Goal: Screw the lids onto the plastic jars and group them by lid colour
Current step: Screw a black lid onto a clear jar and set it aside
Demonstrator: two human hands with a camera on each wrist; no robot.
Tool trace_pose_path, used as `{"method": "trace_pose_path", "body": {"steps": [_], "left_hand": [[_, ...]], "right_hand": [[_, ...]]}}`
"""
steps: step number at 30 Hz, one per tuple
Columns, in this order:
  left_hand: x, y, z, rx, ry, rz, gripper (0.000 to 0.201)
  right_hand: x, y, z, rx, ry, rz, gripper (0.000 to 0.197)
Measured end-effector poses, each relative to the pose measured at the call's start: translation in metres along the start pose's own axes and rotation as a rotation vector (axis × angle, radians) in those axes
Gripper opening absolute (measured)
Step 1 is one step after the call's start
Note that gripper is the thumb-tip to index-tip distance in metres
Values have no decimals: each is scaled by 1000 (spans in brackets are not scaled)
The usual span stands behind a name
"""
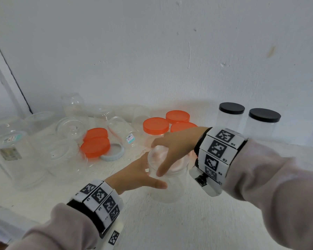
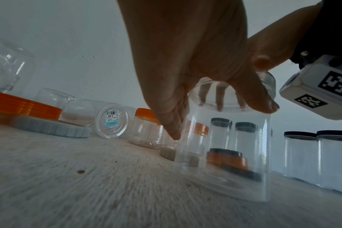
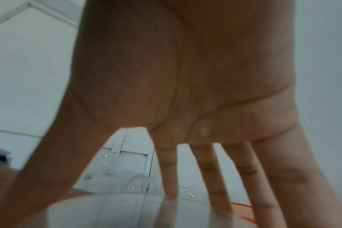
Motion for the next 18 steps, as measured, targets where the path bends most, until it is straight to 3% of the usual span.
{"method": "trace_pose_path", "body": {"steps": [4, 9, 13, 18], "left_hand": [[0, 0, -1, -8, -2, -7, 87], [1, 0, 0, -14, -8, -9, 88], [-1, -1, 0, -10, 1, -11, 84], [-1, 0, -1, -12, 7, -8, 86]], "right_hand": [[-2, -3, 0, -43, -64, 0, 92], [-7, -1, -1, 17, -34, 26, 107], [-5, -2, 1, 28, 26, 65, 100], [-6, -4, 2, -43, -36, -17, 93]]}}
Point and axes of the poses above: each hand's wrist, its own z-axis towards the middle knuckle, its own y-axis out of the back of the hand, x = y × z, the point moved 1 cm from there along z, towards the middle knuckle, and after that the axes turned 9 degrees about -y, right-handed, at the moved point
